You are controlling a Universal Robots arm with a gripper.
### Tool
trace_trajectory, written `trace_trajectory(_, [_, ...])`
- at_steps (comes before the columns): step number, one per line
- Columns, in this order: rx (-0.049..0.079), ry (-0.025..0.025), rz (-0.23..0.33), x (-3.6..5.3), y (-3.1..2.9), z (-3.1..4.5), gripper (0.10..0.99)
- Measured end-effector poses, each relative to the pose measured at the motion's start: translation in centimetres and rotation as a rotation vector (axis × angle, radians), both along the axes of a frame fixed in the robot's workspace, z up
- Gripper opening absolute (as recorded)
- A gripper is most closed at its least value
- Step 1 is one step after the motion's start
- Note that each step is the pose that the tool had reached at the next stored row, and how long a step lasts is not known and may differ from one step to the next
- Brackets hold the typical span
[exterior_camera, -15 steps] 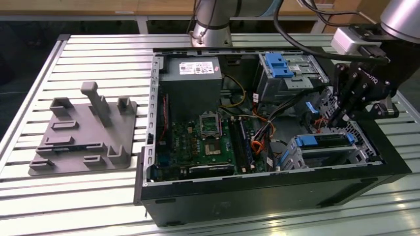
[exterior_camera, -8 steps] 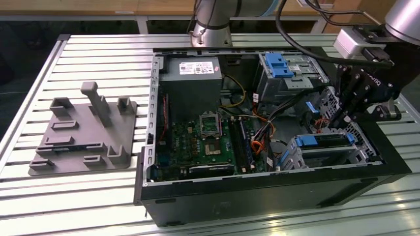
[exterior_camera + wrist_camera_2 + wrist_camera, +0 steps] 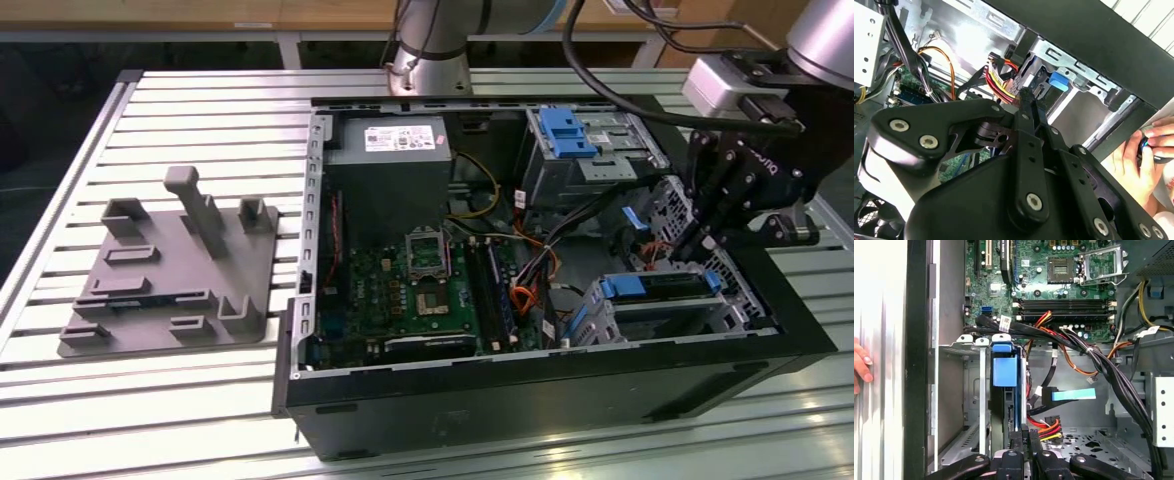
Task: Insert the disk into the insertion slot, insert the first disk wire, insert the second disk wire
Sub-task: 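Insert the first disk wire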
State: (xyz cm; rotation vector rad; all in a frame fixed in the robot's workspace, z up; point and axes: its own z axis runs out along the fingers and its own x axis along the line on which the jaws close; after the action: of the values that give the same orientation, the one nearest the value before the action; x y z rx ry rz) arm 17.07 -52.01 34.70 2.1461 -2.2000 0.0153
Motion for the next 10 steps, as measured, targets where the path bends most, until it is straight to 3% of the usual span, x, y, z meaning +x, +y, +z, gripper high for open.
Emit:
trace_trajectory(2, [-0.029,0.0000,0.000,0.00,0.00,0.00,0.165])
trace_trajectory(4, [-0.046,-0.0001,0.000,0.00,0.00,-0.02,0.165])
trace_trajectory(10, [-0.049,-0.0004,-0.005,0.00,0.00,-0.04,0.165])
